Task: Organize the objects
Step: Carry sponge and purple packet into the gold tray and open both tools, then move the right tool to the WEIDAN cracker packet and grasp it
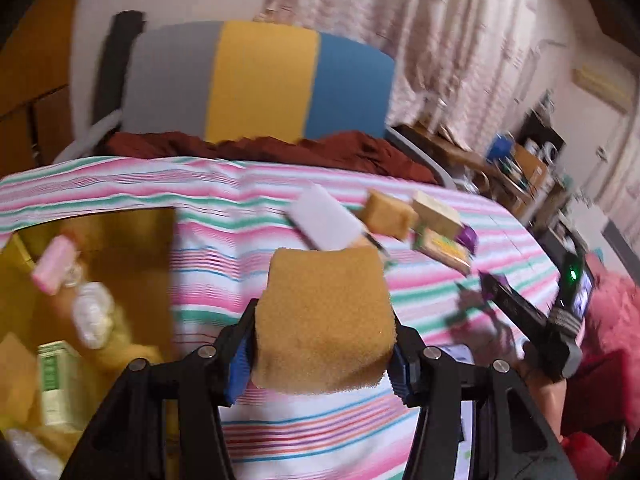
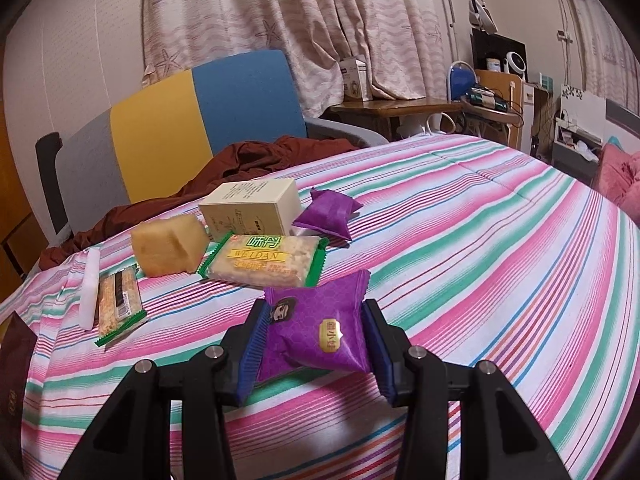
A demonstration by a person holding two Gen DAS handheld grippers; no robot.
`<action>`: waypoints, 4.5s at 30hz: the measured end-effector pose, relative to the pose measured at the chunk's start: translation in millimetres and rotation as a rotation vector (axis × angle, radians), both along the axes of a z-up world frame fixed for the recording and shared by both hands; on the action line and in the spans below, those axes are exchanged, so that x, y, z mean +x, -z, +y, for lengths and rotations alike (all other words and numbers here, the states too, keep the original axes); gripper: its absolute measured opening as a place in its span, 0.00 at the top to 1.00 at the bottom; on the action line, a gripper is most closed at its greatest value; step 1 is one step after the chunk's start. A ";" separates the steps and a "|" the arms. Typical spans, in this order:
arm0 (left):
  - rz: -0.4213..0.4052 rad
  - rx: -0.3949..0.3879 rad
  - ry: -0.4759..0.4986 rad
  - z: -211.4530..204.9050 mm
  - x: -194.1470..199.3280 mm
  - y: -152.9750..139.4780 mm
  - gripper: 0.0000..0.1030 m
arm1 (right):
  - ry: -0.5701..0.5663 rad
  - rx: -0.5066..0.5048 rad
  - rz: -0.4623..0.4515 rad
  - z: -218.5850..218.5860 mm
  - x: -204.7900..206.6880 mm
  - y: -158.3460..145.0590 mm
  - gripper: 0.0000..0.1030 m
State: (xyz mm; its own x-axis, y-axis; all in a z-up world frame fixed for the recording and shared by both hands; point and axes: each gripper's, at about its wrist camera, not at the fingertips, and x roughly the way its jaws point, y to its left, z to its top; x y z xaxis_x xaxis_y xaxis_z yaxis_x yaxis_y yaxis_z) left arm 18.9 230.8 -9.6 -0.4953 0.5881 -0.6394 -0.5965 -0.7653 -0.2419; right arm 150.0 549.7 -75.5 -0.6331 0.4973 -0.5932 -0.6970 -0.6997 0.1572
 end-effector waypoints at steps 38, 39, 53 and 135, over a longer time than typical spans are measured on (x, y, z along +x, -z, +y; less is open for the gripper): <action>-0.239 -0.036 -0.598 -225.2 -149.1 45.6 0.13 | -0.433 -0.023 0.160 -120.2 -31.5 -80.2 0.54; -0.236 -0.038 -0.608 -225.8 -148.2 43.8 0.12 | -0.461 -0.033 0.165 -128.8 -34.8 -82.3 0.54; 0.030 -0.050 -0.586 -227.9 -67.2 6.2 0.00 | -0.886 -0.176 0.046 -257.9 -106.6 -74.9 0.54; -0.074 -0.070 -0.015 -46.4 29.7 5.2 0.00 | -0.378 -0.205 -0.185 -28.2 -18.6 -2.4 0.23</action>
State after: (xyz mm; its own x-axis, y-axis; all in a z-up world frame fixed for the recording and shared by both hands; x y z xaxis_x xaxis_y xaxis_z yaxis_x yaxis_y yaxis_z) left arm 48.6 184.4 -14.8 -0.4536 0.5330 -0.7143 -0.5669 -0.7910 -0.2303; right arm 131.4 521.5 -73.1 -0.6220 0.1129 -0.7749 -0.4280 -0.8777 0.2157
